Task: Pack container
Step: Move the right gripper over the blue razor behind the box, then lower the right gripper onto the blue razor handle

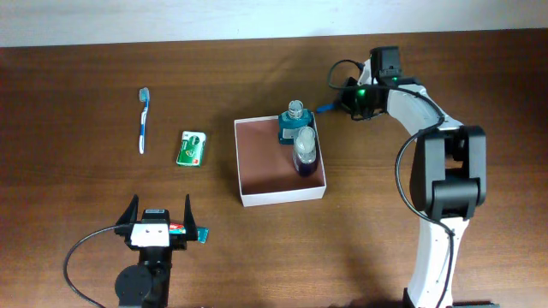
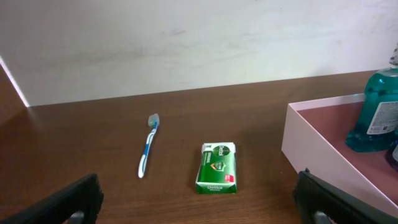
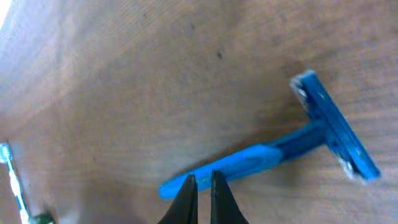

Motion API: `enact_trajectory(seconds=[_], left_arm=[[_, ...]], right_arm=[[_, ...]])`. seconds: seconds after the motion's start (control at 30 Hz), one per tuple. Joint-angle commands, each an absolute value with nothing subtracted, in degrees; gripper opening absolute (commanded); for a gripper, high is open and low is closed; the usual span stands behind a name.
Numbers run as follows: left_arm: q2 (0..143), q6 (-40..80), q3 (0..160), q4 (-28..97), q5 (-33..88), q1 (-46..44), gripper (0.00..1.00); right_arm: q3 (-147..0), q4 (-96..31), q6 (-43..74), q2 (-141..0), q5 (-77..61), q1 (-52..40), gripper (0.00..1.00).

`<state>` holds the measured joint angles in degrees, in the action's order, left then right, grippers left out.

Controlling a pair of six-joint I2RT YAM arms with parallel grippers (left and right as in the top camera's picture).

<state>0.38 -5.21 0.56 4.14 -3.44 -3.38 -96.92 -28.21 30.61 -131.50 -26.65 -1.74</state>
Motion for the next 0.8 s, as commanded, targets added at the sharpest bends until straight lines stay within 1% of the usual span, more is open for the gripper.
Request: enact_trajectory(seconds=[0.0, 0.47, 0.7, 0.77], left_arm=[[0.40, -6.33, 0.54, 4.54, -3.92, -3.60, 0.99], [0.40, -6.33, 0.54, 4.54, -3.92, -3.60, 0.99], [0.40, -6.33, 0.54, 4.54, -3.92, -3.60, 0.99], [0.40, -6.33, 0.54, 4.56, -3.90, -3.60, 0.99]], right_arm=[[-95.85, -31.44, 26.74, -131.94, -26.76, -0.34, 0.04], [-95.85, -45.06, 14.90, -123.48, -24.53, 3.03, 0.04], [-95.85, -52.80, 13.39, -118.96, -17.67, 3.09, 0.04], [-95.85, -53.91, 10.59, -117.89, -17.72, 3.07, 0.04]])
